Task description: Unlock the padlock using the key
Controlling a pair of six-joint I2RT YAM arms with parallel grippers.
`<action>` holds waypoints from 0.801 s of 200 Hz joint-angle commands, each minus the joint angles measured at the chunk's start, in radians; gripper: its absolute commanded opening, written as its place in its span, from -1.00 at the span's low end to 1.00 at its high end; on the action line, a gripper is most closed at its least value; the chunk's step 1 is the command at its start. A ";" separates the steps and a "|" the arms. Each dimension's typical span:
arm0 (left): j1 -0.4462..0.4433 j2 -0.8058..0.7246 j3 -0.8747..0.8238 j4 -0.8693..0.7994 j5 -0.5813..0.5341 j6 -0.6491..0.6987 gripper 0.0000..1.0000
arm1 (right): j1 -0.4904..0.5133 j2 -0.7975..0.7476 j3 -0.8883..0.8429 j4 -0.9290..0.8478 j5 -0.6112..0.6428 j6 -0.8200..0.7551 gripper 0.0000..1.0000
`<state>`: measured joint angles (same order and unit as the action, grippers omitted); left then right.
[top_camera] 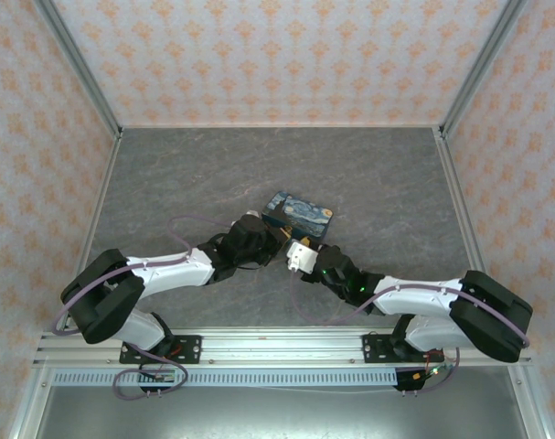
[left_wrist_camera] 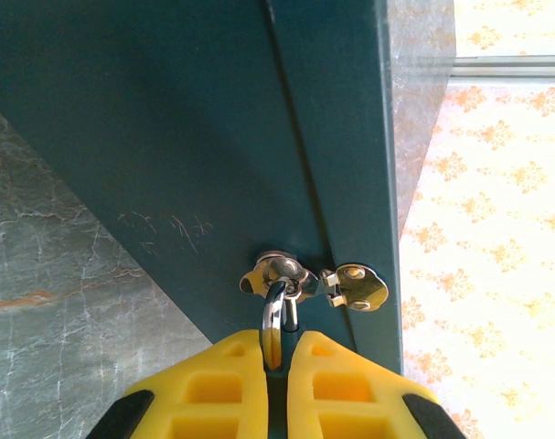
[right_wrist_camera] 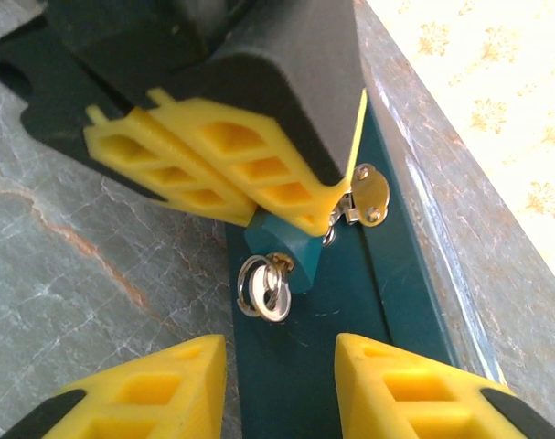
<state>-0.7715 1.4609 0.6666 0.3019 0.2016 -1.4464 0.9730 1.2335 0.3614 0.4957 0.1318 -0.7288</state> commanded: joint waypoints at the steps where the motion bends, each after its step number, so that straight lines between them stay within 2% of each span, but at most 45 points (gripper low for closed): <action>1: 0.005 -0.014 0.031 0.005 -0.007 0.005 -1.00 | 0.007 0.007 0.036 0.040 0.003 0.030 -0.30; 104: 0.005 -0.005 0.032 0.005 -0.003 0.004 -1.00 | 0.009 0.035 0.065 0.044 -0.017 0.061 -0.62; 160: 0.004 0.010 0.032 0.016 0.005 -0.003 -1.00 | 0.009 0.030 0.069 0.045 -0.012 0.107 -0.87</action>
<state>-0.7700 1.4612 0.6678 0.3019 0.2012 -1.4475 0.9756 1.2671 0.3931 0.5102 0.1085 -0.6693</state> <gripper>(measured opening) 0.085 0.087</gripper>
